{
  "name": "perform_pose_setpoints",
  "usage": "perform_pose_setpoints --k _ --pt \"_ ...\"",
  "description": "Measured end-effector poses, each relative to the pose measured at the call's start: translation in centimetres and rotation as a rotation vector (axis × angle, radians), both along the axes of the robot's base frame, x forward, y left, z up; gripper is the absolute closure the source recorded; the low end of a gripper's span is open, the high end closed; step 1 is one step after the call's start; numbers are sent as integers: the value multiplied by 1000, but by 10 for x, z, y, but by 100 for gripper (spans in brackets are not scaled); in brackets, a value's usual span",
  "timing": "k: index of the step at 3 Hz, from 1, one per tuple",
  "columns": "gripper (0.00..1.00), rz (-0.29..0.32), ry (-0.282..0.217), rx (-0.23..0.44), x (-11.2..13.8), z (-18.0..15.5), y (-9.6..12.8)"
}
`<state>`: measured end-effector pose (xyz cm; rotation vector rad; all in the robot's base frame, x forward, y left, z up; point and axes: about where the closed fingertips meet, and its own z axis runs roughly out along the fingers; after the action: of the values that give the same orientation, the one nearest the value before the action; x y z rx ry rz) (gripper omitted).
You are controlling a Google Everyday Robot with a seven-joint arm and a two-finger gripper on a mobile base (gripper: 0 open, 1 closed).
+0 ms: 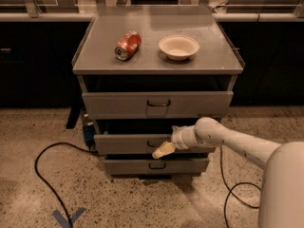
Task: Open middle drawer
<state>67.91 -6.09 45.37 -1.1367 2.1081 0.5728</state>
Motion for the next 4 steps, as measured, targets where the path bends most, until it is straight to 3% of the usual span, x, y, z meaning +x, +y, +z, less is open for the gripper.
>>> perform_pose_setpoints --k 1,3,4 --pt "0 5 -9 -4 7 2 3" --pt "0 -9 87 -2 -12 -22 -3" --pt "0 -9 87 -2 -12 -16 -2"
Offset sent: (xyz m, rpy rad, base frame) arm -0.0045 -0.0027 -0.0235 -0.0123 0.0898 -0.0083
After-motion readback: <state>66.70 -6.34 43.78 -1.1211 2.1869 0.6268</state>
